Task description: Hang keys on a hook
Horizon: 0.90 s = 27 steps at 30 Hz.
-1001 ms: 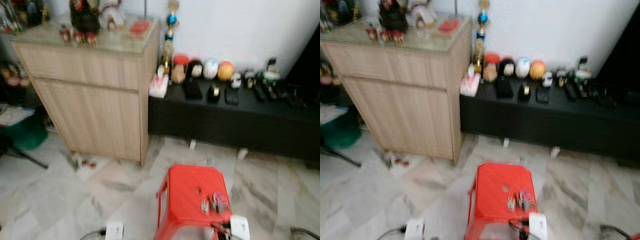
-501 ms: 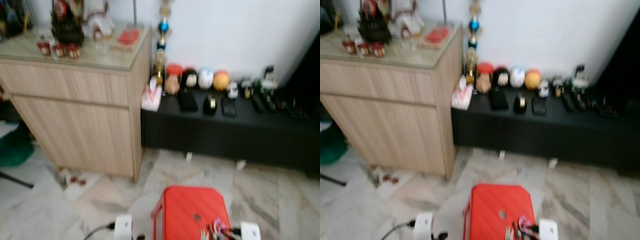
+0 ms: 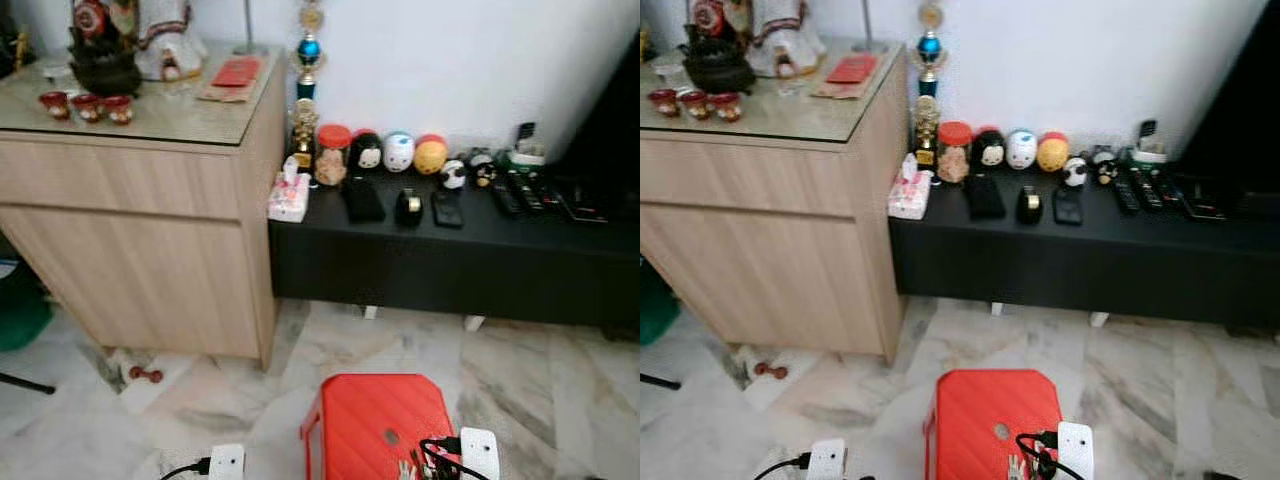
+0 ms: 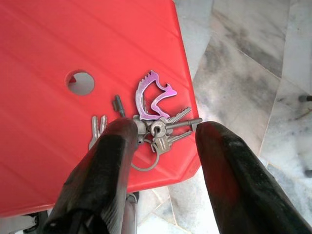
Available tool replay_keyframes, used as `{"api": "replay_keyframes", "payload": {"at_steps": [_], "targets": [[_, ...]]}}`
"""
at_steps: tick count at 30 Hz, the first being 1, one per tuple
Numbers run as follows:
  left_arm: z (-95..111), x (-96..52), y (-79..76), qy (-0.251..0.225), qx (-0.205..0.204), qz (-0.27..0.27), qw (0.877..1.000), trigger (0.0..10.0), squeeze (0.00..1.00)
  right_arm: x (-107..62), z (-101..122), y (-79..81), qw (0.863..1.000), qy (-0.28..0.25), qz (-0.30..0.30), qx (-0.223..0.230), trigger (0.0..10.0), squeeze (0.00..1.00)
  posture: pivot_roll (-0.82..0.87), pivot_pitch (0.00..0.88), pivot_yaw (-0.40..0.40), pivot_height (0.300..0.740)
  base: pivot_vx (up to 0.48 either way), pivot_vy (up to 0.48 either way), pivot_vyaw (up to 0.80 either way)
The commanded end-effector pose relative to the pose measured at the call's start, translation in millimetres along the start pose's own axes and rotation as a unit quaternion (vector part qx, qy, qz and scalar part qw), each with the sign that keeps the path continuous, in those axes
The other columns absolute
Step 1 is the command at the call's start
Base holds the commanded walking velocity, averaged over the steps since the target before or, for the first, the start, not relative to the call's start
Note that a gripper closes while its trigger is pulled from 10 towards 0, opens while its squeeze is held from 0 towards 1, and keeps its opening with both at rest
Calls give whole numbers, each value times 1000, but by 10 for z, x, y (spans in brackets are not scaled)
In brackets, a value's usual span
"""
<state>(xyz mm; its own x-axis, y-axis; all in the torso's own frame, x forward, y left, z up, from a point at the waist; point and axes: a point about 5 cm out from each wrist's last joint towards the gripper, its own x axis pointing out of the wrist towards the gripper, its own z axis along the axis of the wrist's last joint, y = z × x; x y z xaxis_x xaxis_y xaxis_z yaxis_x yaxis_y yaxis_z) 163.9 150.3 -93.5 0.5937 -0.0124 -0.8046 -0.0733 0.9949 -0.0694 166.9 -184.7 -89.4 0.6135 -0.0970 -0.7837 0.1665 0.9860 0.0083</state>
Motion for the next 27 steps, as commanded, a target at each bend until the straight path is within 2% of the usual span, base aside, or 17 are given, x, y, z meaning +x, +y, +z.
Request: {"api": "replay_keyframes", "payload": {"at_steps": [1,23,27], "targets": [[-70,-14,11,14,0,0,1000,10000,0,9,38,1,1000,-6,1,0,10000,0,41,0,-79,740,0,0,0],[-72,-14,6,15,3,-3,1000,10000,0,8,38,1,1000,-7,5,1,10000,0,40,0,-76,740,0,0,0],[-73,-15,6,15,3,-3,1000,10000,0,7,36,1,1000,-7,5,1,10000,0,38,0,-76,740,-255,0,0]]}}
